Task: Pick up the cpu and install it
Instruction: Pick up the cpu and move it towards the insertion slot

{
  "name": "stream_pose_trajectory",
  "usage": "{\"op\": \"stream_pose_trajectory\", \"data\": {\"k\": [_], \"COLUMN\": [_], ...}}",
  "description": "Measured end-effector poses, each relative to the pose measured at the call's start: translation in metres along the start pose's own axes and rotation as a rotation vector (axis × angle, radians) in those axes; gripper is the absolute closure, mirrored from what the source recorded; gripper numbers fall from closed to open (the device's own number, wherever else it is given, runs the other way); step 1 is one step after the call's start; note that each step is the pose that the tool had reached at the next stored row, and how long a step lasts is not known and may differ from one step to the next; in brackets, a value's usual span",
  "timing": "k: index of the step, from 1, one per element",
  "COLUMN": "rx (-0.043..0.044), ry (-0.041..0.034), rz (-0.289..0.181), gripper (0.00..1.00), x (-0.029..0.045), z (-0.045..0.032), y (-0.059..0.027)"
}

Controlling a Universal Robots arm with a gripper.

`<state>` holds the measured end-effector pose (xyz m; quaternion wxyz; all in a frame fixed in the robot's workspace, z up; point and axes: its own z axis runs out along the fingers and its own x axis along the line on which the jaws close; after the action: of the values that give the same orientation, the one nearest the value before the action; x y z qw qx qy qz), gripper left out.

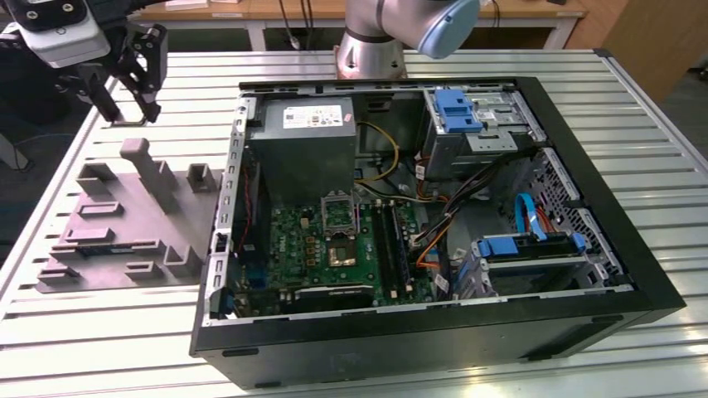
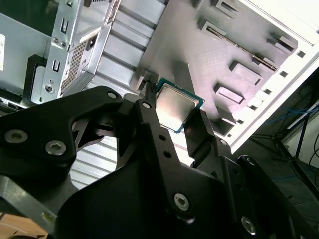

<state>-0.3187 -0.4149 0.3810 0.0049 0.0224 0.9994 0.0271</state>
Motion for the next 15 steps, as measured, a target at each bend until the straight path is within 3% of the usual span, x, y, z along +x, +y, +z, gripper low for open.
{"op": "stream_pose_trajectory", "data": {"k": [15], "rx": [0.0], "ry": [0.0], "rz": [0.0], "gripper": [0.53], "x": [-0.0219], "z": [0.0003], "y": [0.001]}}
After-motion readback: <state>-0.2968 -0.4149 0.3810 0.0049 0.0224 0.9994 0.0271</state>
